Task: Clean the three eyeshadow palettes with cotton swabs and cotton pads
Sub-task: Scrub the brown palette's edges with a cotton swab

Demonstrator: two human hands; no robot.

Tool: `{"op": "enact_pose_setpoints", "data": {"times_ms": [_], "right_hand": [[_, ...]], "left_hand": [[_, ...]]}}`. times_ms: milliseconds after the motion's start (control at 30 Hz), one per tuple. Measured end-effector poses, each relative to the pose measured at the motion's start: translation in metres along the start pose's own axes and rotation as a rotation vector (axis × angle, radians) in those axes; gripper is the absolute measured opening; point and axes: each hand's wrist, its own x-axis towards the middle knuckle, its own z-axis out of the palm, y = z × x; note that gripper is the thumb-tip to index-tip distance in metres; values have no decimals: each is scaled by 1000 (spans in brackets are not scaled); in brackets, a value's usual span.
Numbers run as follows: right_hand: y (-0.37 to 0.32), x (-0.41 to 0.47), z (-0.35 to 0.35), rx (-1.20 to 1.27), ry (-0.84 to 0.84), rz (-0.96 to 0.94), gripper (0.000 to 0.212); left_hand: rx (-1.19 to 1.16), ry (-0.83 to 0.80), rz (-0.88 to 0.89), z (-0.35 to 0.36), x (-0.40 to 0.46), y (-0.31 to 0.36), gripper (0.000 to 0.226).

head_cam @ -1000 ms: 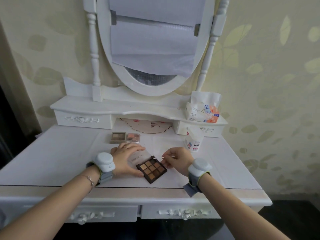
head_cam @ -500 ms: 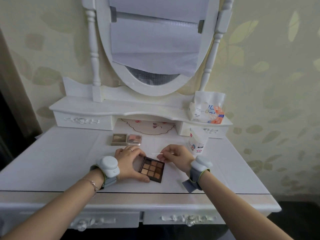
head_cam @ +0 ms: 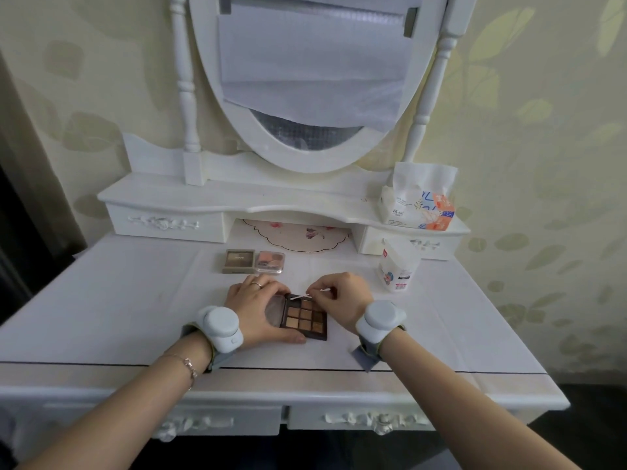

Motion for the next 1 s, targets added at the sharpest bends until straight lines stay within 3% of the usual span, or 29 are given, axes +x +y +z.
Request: {"op": "enact_pose_setpoints", "data": {"times_ms": [233,433,1000], "right_hand": [[-10,1,-14,-85,-150,-10,18],[-18,-1,-11,-110,-104,-6,19],[-30,6,-26,-242,-206,-60,22]], "left_hand": [[-25,-32,-21,-2,0,1,122],[-26,-26,-33,-1,0,1,125],[-27,-42,-59,-2,0,1,123]]}}
